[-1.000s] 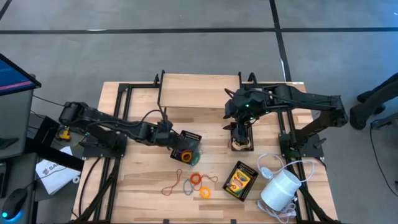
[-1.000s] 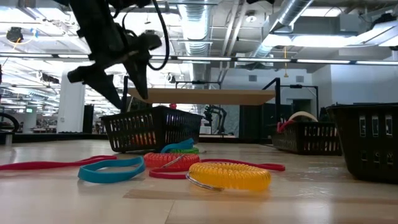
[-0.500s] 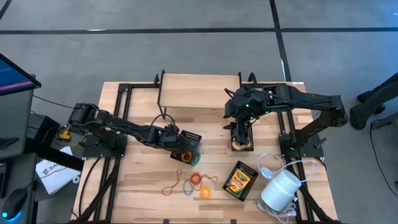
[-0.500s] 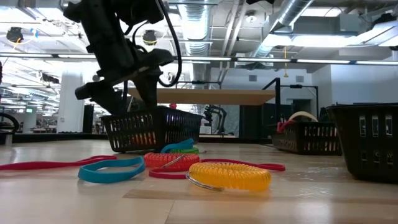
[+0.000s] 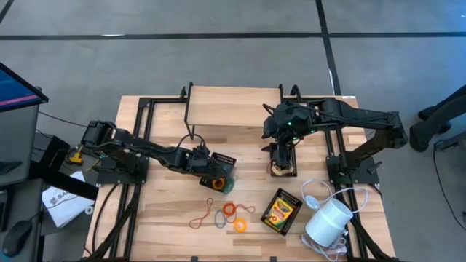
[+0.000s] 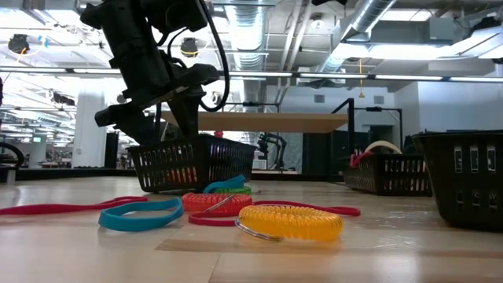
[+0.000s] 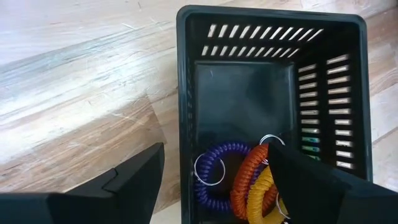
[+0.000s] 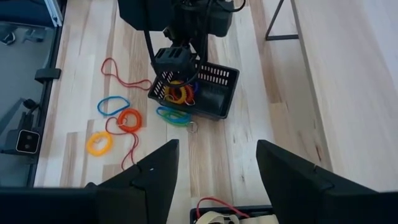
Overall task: Pick & Place Office Desk Supplies
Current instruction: Move the left black bin
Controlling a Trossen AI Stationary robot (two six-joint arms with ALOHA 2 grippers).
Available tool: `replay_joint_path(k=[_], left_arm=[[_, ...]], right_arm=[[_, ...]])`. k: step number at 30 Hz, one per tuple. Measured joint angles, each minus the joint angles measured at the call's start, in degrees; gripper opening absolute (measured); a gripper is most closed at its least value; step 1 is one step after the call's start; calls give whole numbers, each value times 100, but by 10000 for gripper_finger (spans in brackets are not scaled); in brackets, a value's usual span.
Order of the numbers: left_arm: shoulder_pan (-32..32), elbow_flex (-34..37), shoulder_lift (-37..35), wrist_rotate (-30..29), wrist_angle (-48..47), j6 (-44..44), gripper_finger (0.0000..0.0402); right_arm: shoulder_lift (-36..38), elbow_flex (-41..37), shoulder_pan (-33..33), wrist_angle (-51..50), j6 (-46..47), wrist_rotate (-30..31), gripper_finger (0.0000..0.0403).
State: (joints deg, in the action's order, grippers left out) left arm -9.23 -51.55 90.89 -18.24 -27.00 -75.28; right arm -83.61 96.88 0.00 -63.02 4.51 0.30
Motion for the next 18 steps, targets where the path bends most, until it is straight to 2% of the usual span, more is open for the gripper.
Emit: replay_joint_path(k=[18], left_arm=[[0, 0, -4, -90, -121, 0, 280]], right_arm=[[0, 0, 158, -3, 4, -1, 211]])
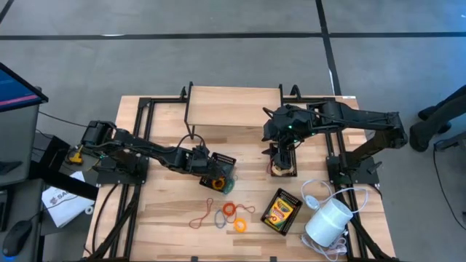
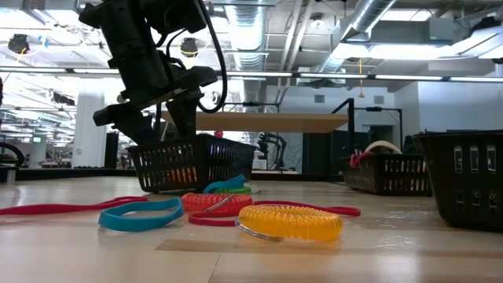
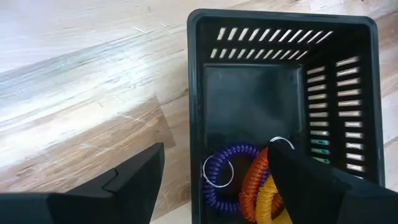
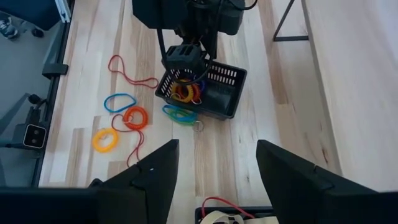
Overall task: Pick & Place Office Desk Supplies
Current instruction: Move the left black bin
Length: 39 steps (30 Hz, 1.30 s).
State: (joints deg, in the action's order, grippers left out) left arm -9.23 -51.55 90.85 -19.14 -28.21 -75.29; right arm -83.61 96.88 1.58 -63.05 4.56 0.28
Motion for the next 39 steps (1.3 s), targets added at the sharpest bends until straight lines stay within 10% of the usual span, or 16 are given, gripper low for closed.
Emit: replay_joint_path(k=[28, 39], left_arm=[[-103, 760, -9, 142, 943, -345, 271], [-101, 780, -9, 452, 1019, -343, 56]], right_arm=[[0, 0, 2, 0, 105, -1, 211], [0, 0, -15, 7, 105, -1, 211]])
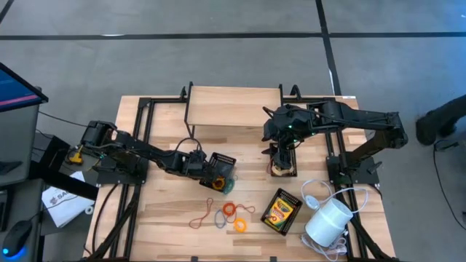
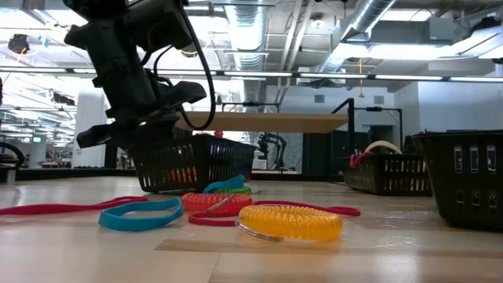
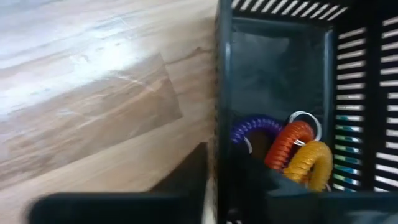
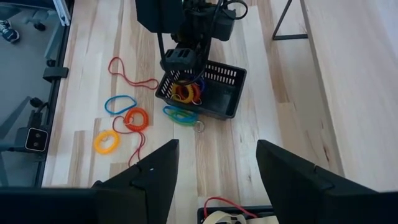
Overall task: Pick & Place Office Desk Supplies
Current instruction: Move the left black bin
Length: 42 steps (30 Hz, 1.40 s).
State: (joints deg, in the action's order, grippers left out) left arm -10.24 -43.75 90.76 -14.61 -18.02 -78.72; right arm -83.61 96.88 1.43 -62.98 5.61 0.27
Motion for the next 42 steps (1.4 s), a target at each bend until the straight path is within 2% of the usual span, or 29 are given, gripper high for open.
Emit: replay_joint_path(k=[2, 8, 19, 29, 33, 42], left_arm=[[0, 0, 0, 16, 86, 22, 16], [-20, 0, -30, 153, 150, 29, 3], [-161, 4, -764, -110, -267, 19, 1], [-284, 0, -1712, -407, -1606, -310, 1], [-365, 2, -1801, -355, -2140, -562, 1], [-459, 4, -1764, -295, -2273, -621, 3]], right_arm=[[0, 0, 0, 0, 0, 0, 211], [0, 0, 0, 0, 0, 0, 211], [4, -74, 0, -71, -7, 0, 211], [2, -191, 11, -109, -7, 0, 211], [11, -192, 11, -162, -4, 0, 211], [9, -192, 44, -131, -4, 0, 211]])
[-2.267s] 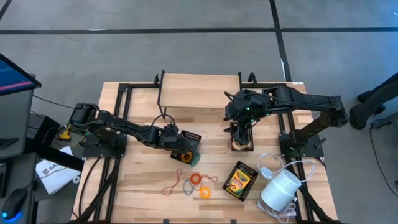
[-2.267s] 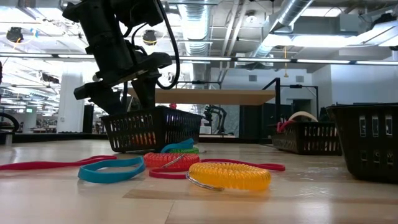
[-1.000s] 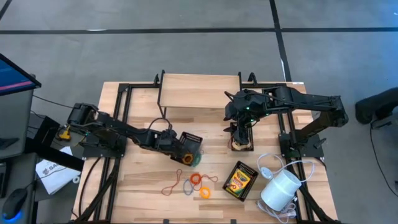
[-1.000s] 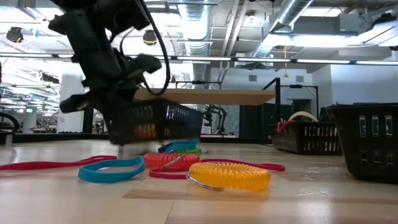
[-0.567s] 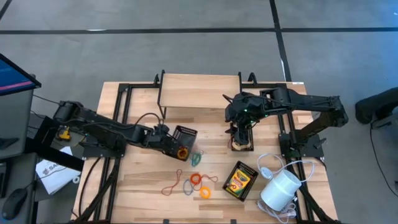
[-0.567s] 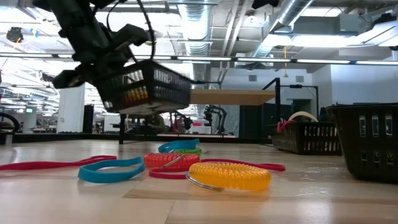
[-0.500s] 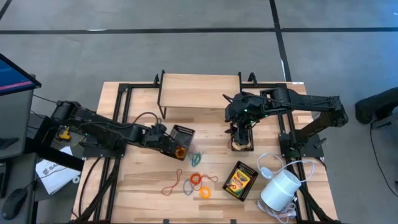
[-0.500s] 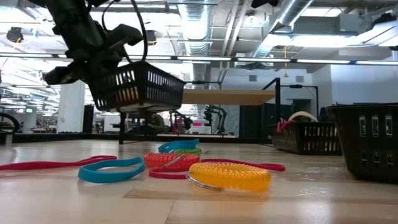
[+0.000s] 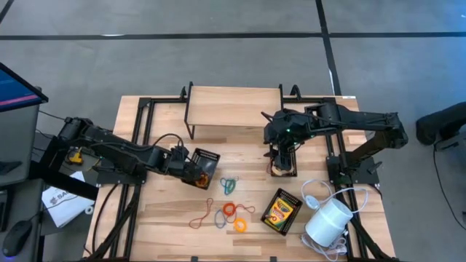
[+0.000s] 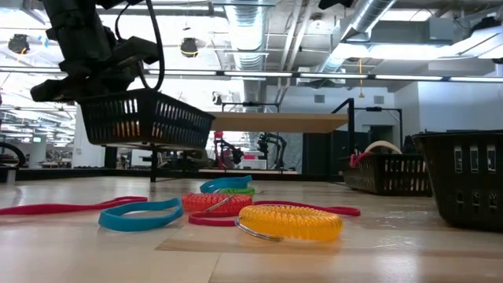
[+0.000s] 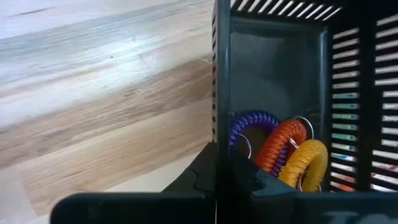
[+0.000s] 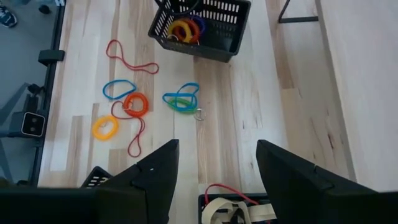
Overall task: Pick & Place Office Desk Supplies
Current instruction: Move the left black bin
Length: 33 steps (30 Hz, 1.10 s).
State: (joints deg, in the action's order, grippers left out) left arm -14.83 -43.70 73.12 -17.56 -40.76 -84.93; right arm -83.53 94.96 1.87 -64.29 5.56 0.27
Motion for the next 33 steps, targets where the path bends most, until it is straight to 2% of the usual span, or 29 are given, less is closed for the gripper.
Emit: replay_joint_path(k=[23, 33], left_arm=[[0, 0, 0, -20, 7, -2, 12], [0, 117, 0, 5, 168, -59, 62]], right_arm=[[-2, 1, 0, 13, 2, -1, 211], [-2, 2, 0, 11, 2, 0, 211]])
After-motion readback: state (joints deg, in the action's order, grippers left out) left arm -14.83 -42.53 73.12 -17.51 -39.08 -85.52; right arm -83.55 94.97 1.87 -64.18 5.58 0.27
